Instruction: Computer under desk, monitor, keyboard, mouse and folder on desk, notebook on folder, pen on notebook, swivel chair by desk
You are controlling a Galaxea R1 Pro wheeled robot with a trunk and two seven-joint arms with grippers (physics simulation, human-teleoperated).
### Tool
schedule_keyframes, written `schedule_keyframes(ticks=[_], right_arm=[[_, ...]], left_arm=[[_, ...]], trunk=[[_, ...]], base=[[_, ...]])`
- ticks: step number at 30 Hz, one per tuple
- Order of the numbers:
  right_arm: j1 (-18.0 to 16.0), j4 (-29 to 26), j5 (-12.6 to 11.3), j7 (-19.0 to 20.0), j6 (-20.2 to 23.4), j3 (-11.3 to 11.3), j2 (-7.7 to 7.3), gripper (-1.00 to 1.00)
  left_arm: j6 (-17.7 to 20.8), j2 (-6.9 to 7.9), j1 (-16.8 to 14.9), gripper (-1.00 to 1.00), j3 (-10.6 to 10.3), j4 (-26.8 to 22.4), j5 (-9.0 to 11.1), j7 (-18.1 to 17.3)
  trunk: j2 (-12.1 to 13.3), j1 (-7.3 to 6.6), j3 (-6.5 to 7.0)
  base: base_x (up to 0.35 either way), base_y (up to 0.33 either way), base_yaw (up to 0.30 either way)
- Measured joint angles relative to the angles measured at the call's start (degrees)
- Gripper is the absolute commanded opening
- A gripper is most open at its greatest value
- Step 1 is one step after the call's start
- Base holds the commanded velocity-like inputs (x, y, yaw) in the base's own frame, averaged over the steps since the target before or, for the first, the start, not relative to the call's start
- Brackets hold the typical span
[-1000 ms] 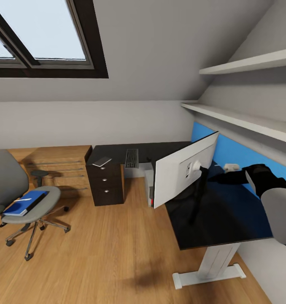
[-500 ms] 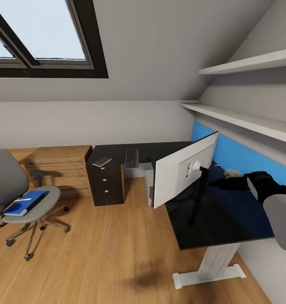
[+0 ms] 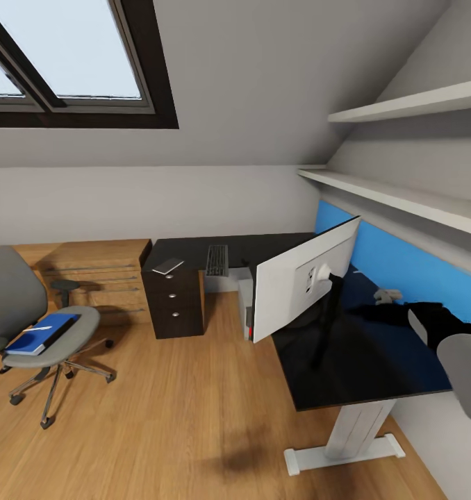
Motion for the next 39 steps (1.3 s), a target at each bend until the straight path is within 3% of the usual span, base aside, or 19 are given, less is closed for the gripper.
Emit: schedule_keyframes(ticks=[5, 9, 14, 19, 20, 24, 31, 39], right_arm=[[0.0, 4.9, -0.5, -3.7, -7.5, 0.0, -0.49, 1.0], [0.0, 9.6, -1.1, -8.1, -16.2, 0.0, -0.49, 1.0], [0.2, 12.6, -4.1, -10.8, -23.0, 0.0, -0.05, 1.0], [3.1, 13.3, -7.5, -18.1, -26.0, 0.0, 2.92, 1.0], [3.5, 13.4, -8.2, -20.8, -27.3, 0.0, 3.56, 1.0], [4.2, 13.5, -9.5, -26.0, -32.8, 0.0, 5.45, 1.0], [6.5, 13.5, -10.0, -27.9, -41.2, 0.0, 6.72, 1.0], [7.0, 13.4, -11.6, -28.1, -45.3, 0.1, 7.08, 1.0]], left_arm=[[0.0, 0.0, 0.0, 1.0, 0.0, 0.0, 0.0, 0.0], [0.0, 0.0, 0.0, 1.0, 0.0, 0.0, 0.0, 0.0], [0.0, 0.02, 0.0, 1.0, 0.0, 0.0, 0.1, 0.0], [0.0, 0.0, 0.0, 1.0, 0.1, 0.0, 0.2, 0.0], [0.0, 0.0, 0.0, 1.0, 0.1, 0.0, 0.2, 0.0], [0.0, 0.0, 0.0, 1.0, 0.1, 0.0, 0.2, 0.0], [0.1, 0.0, 0.0, 1.0, 0.0, 0.0, 0.2, 0.0], [0.1, 0.0, 0.0, 1.0, 0.0, 0.0, 0.1, 0.1]], trunk=[[0.0, 0.0, 0.0], [0.0, 0.0, 0.0], [0.0, 0.0, 0.0], [0.0, 0.0, 0.0], [0.0, 0.0, 0.0], [0.0, 0.0, 0.0], [0.0, 0.0, 0.0], [0.0, 0.0, 0.0]], base=[[0.0, 0.0, 0.0], [0.0, 0.0, 0.0], [0.0, 0.0, 0.0], [0.0, 0.0, 0.0], [0.0, 0.0, 0.0], [0.0, 0.0, 0.0], [0.0, 0.0, 0.0], [0.0, 0.0, 0.0]])
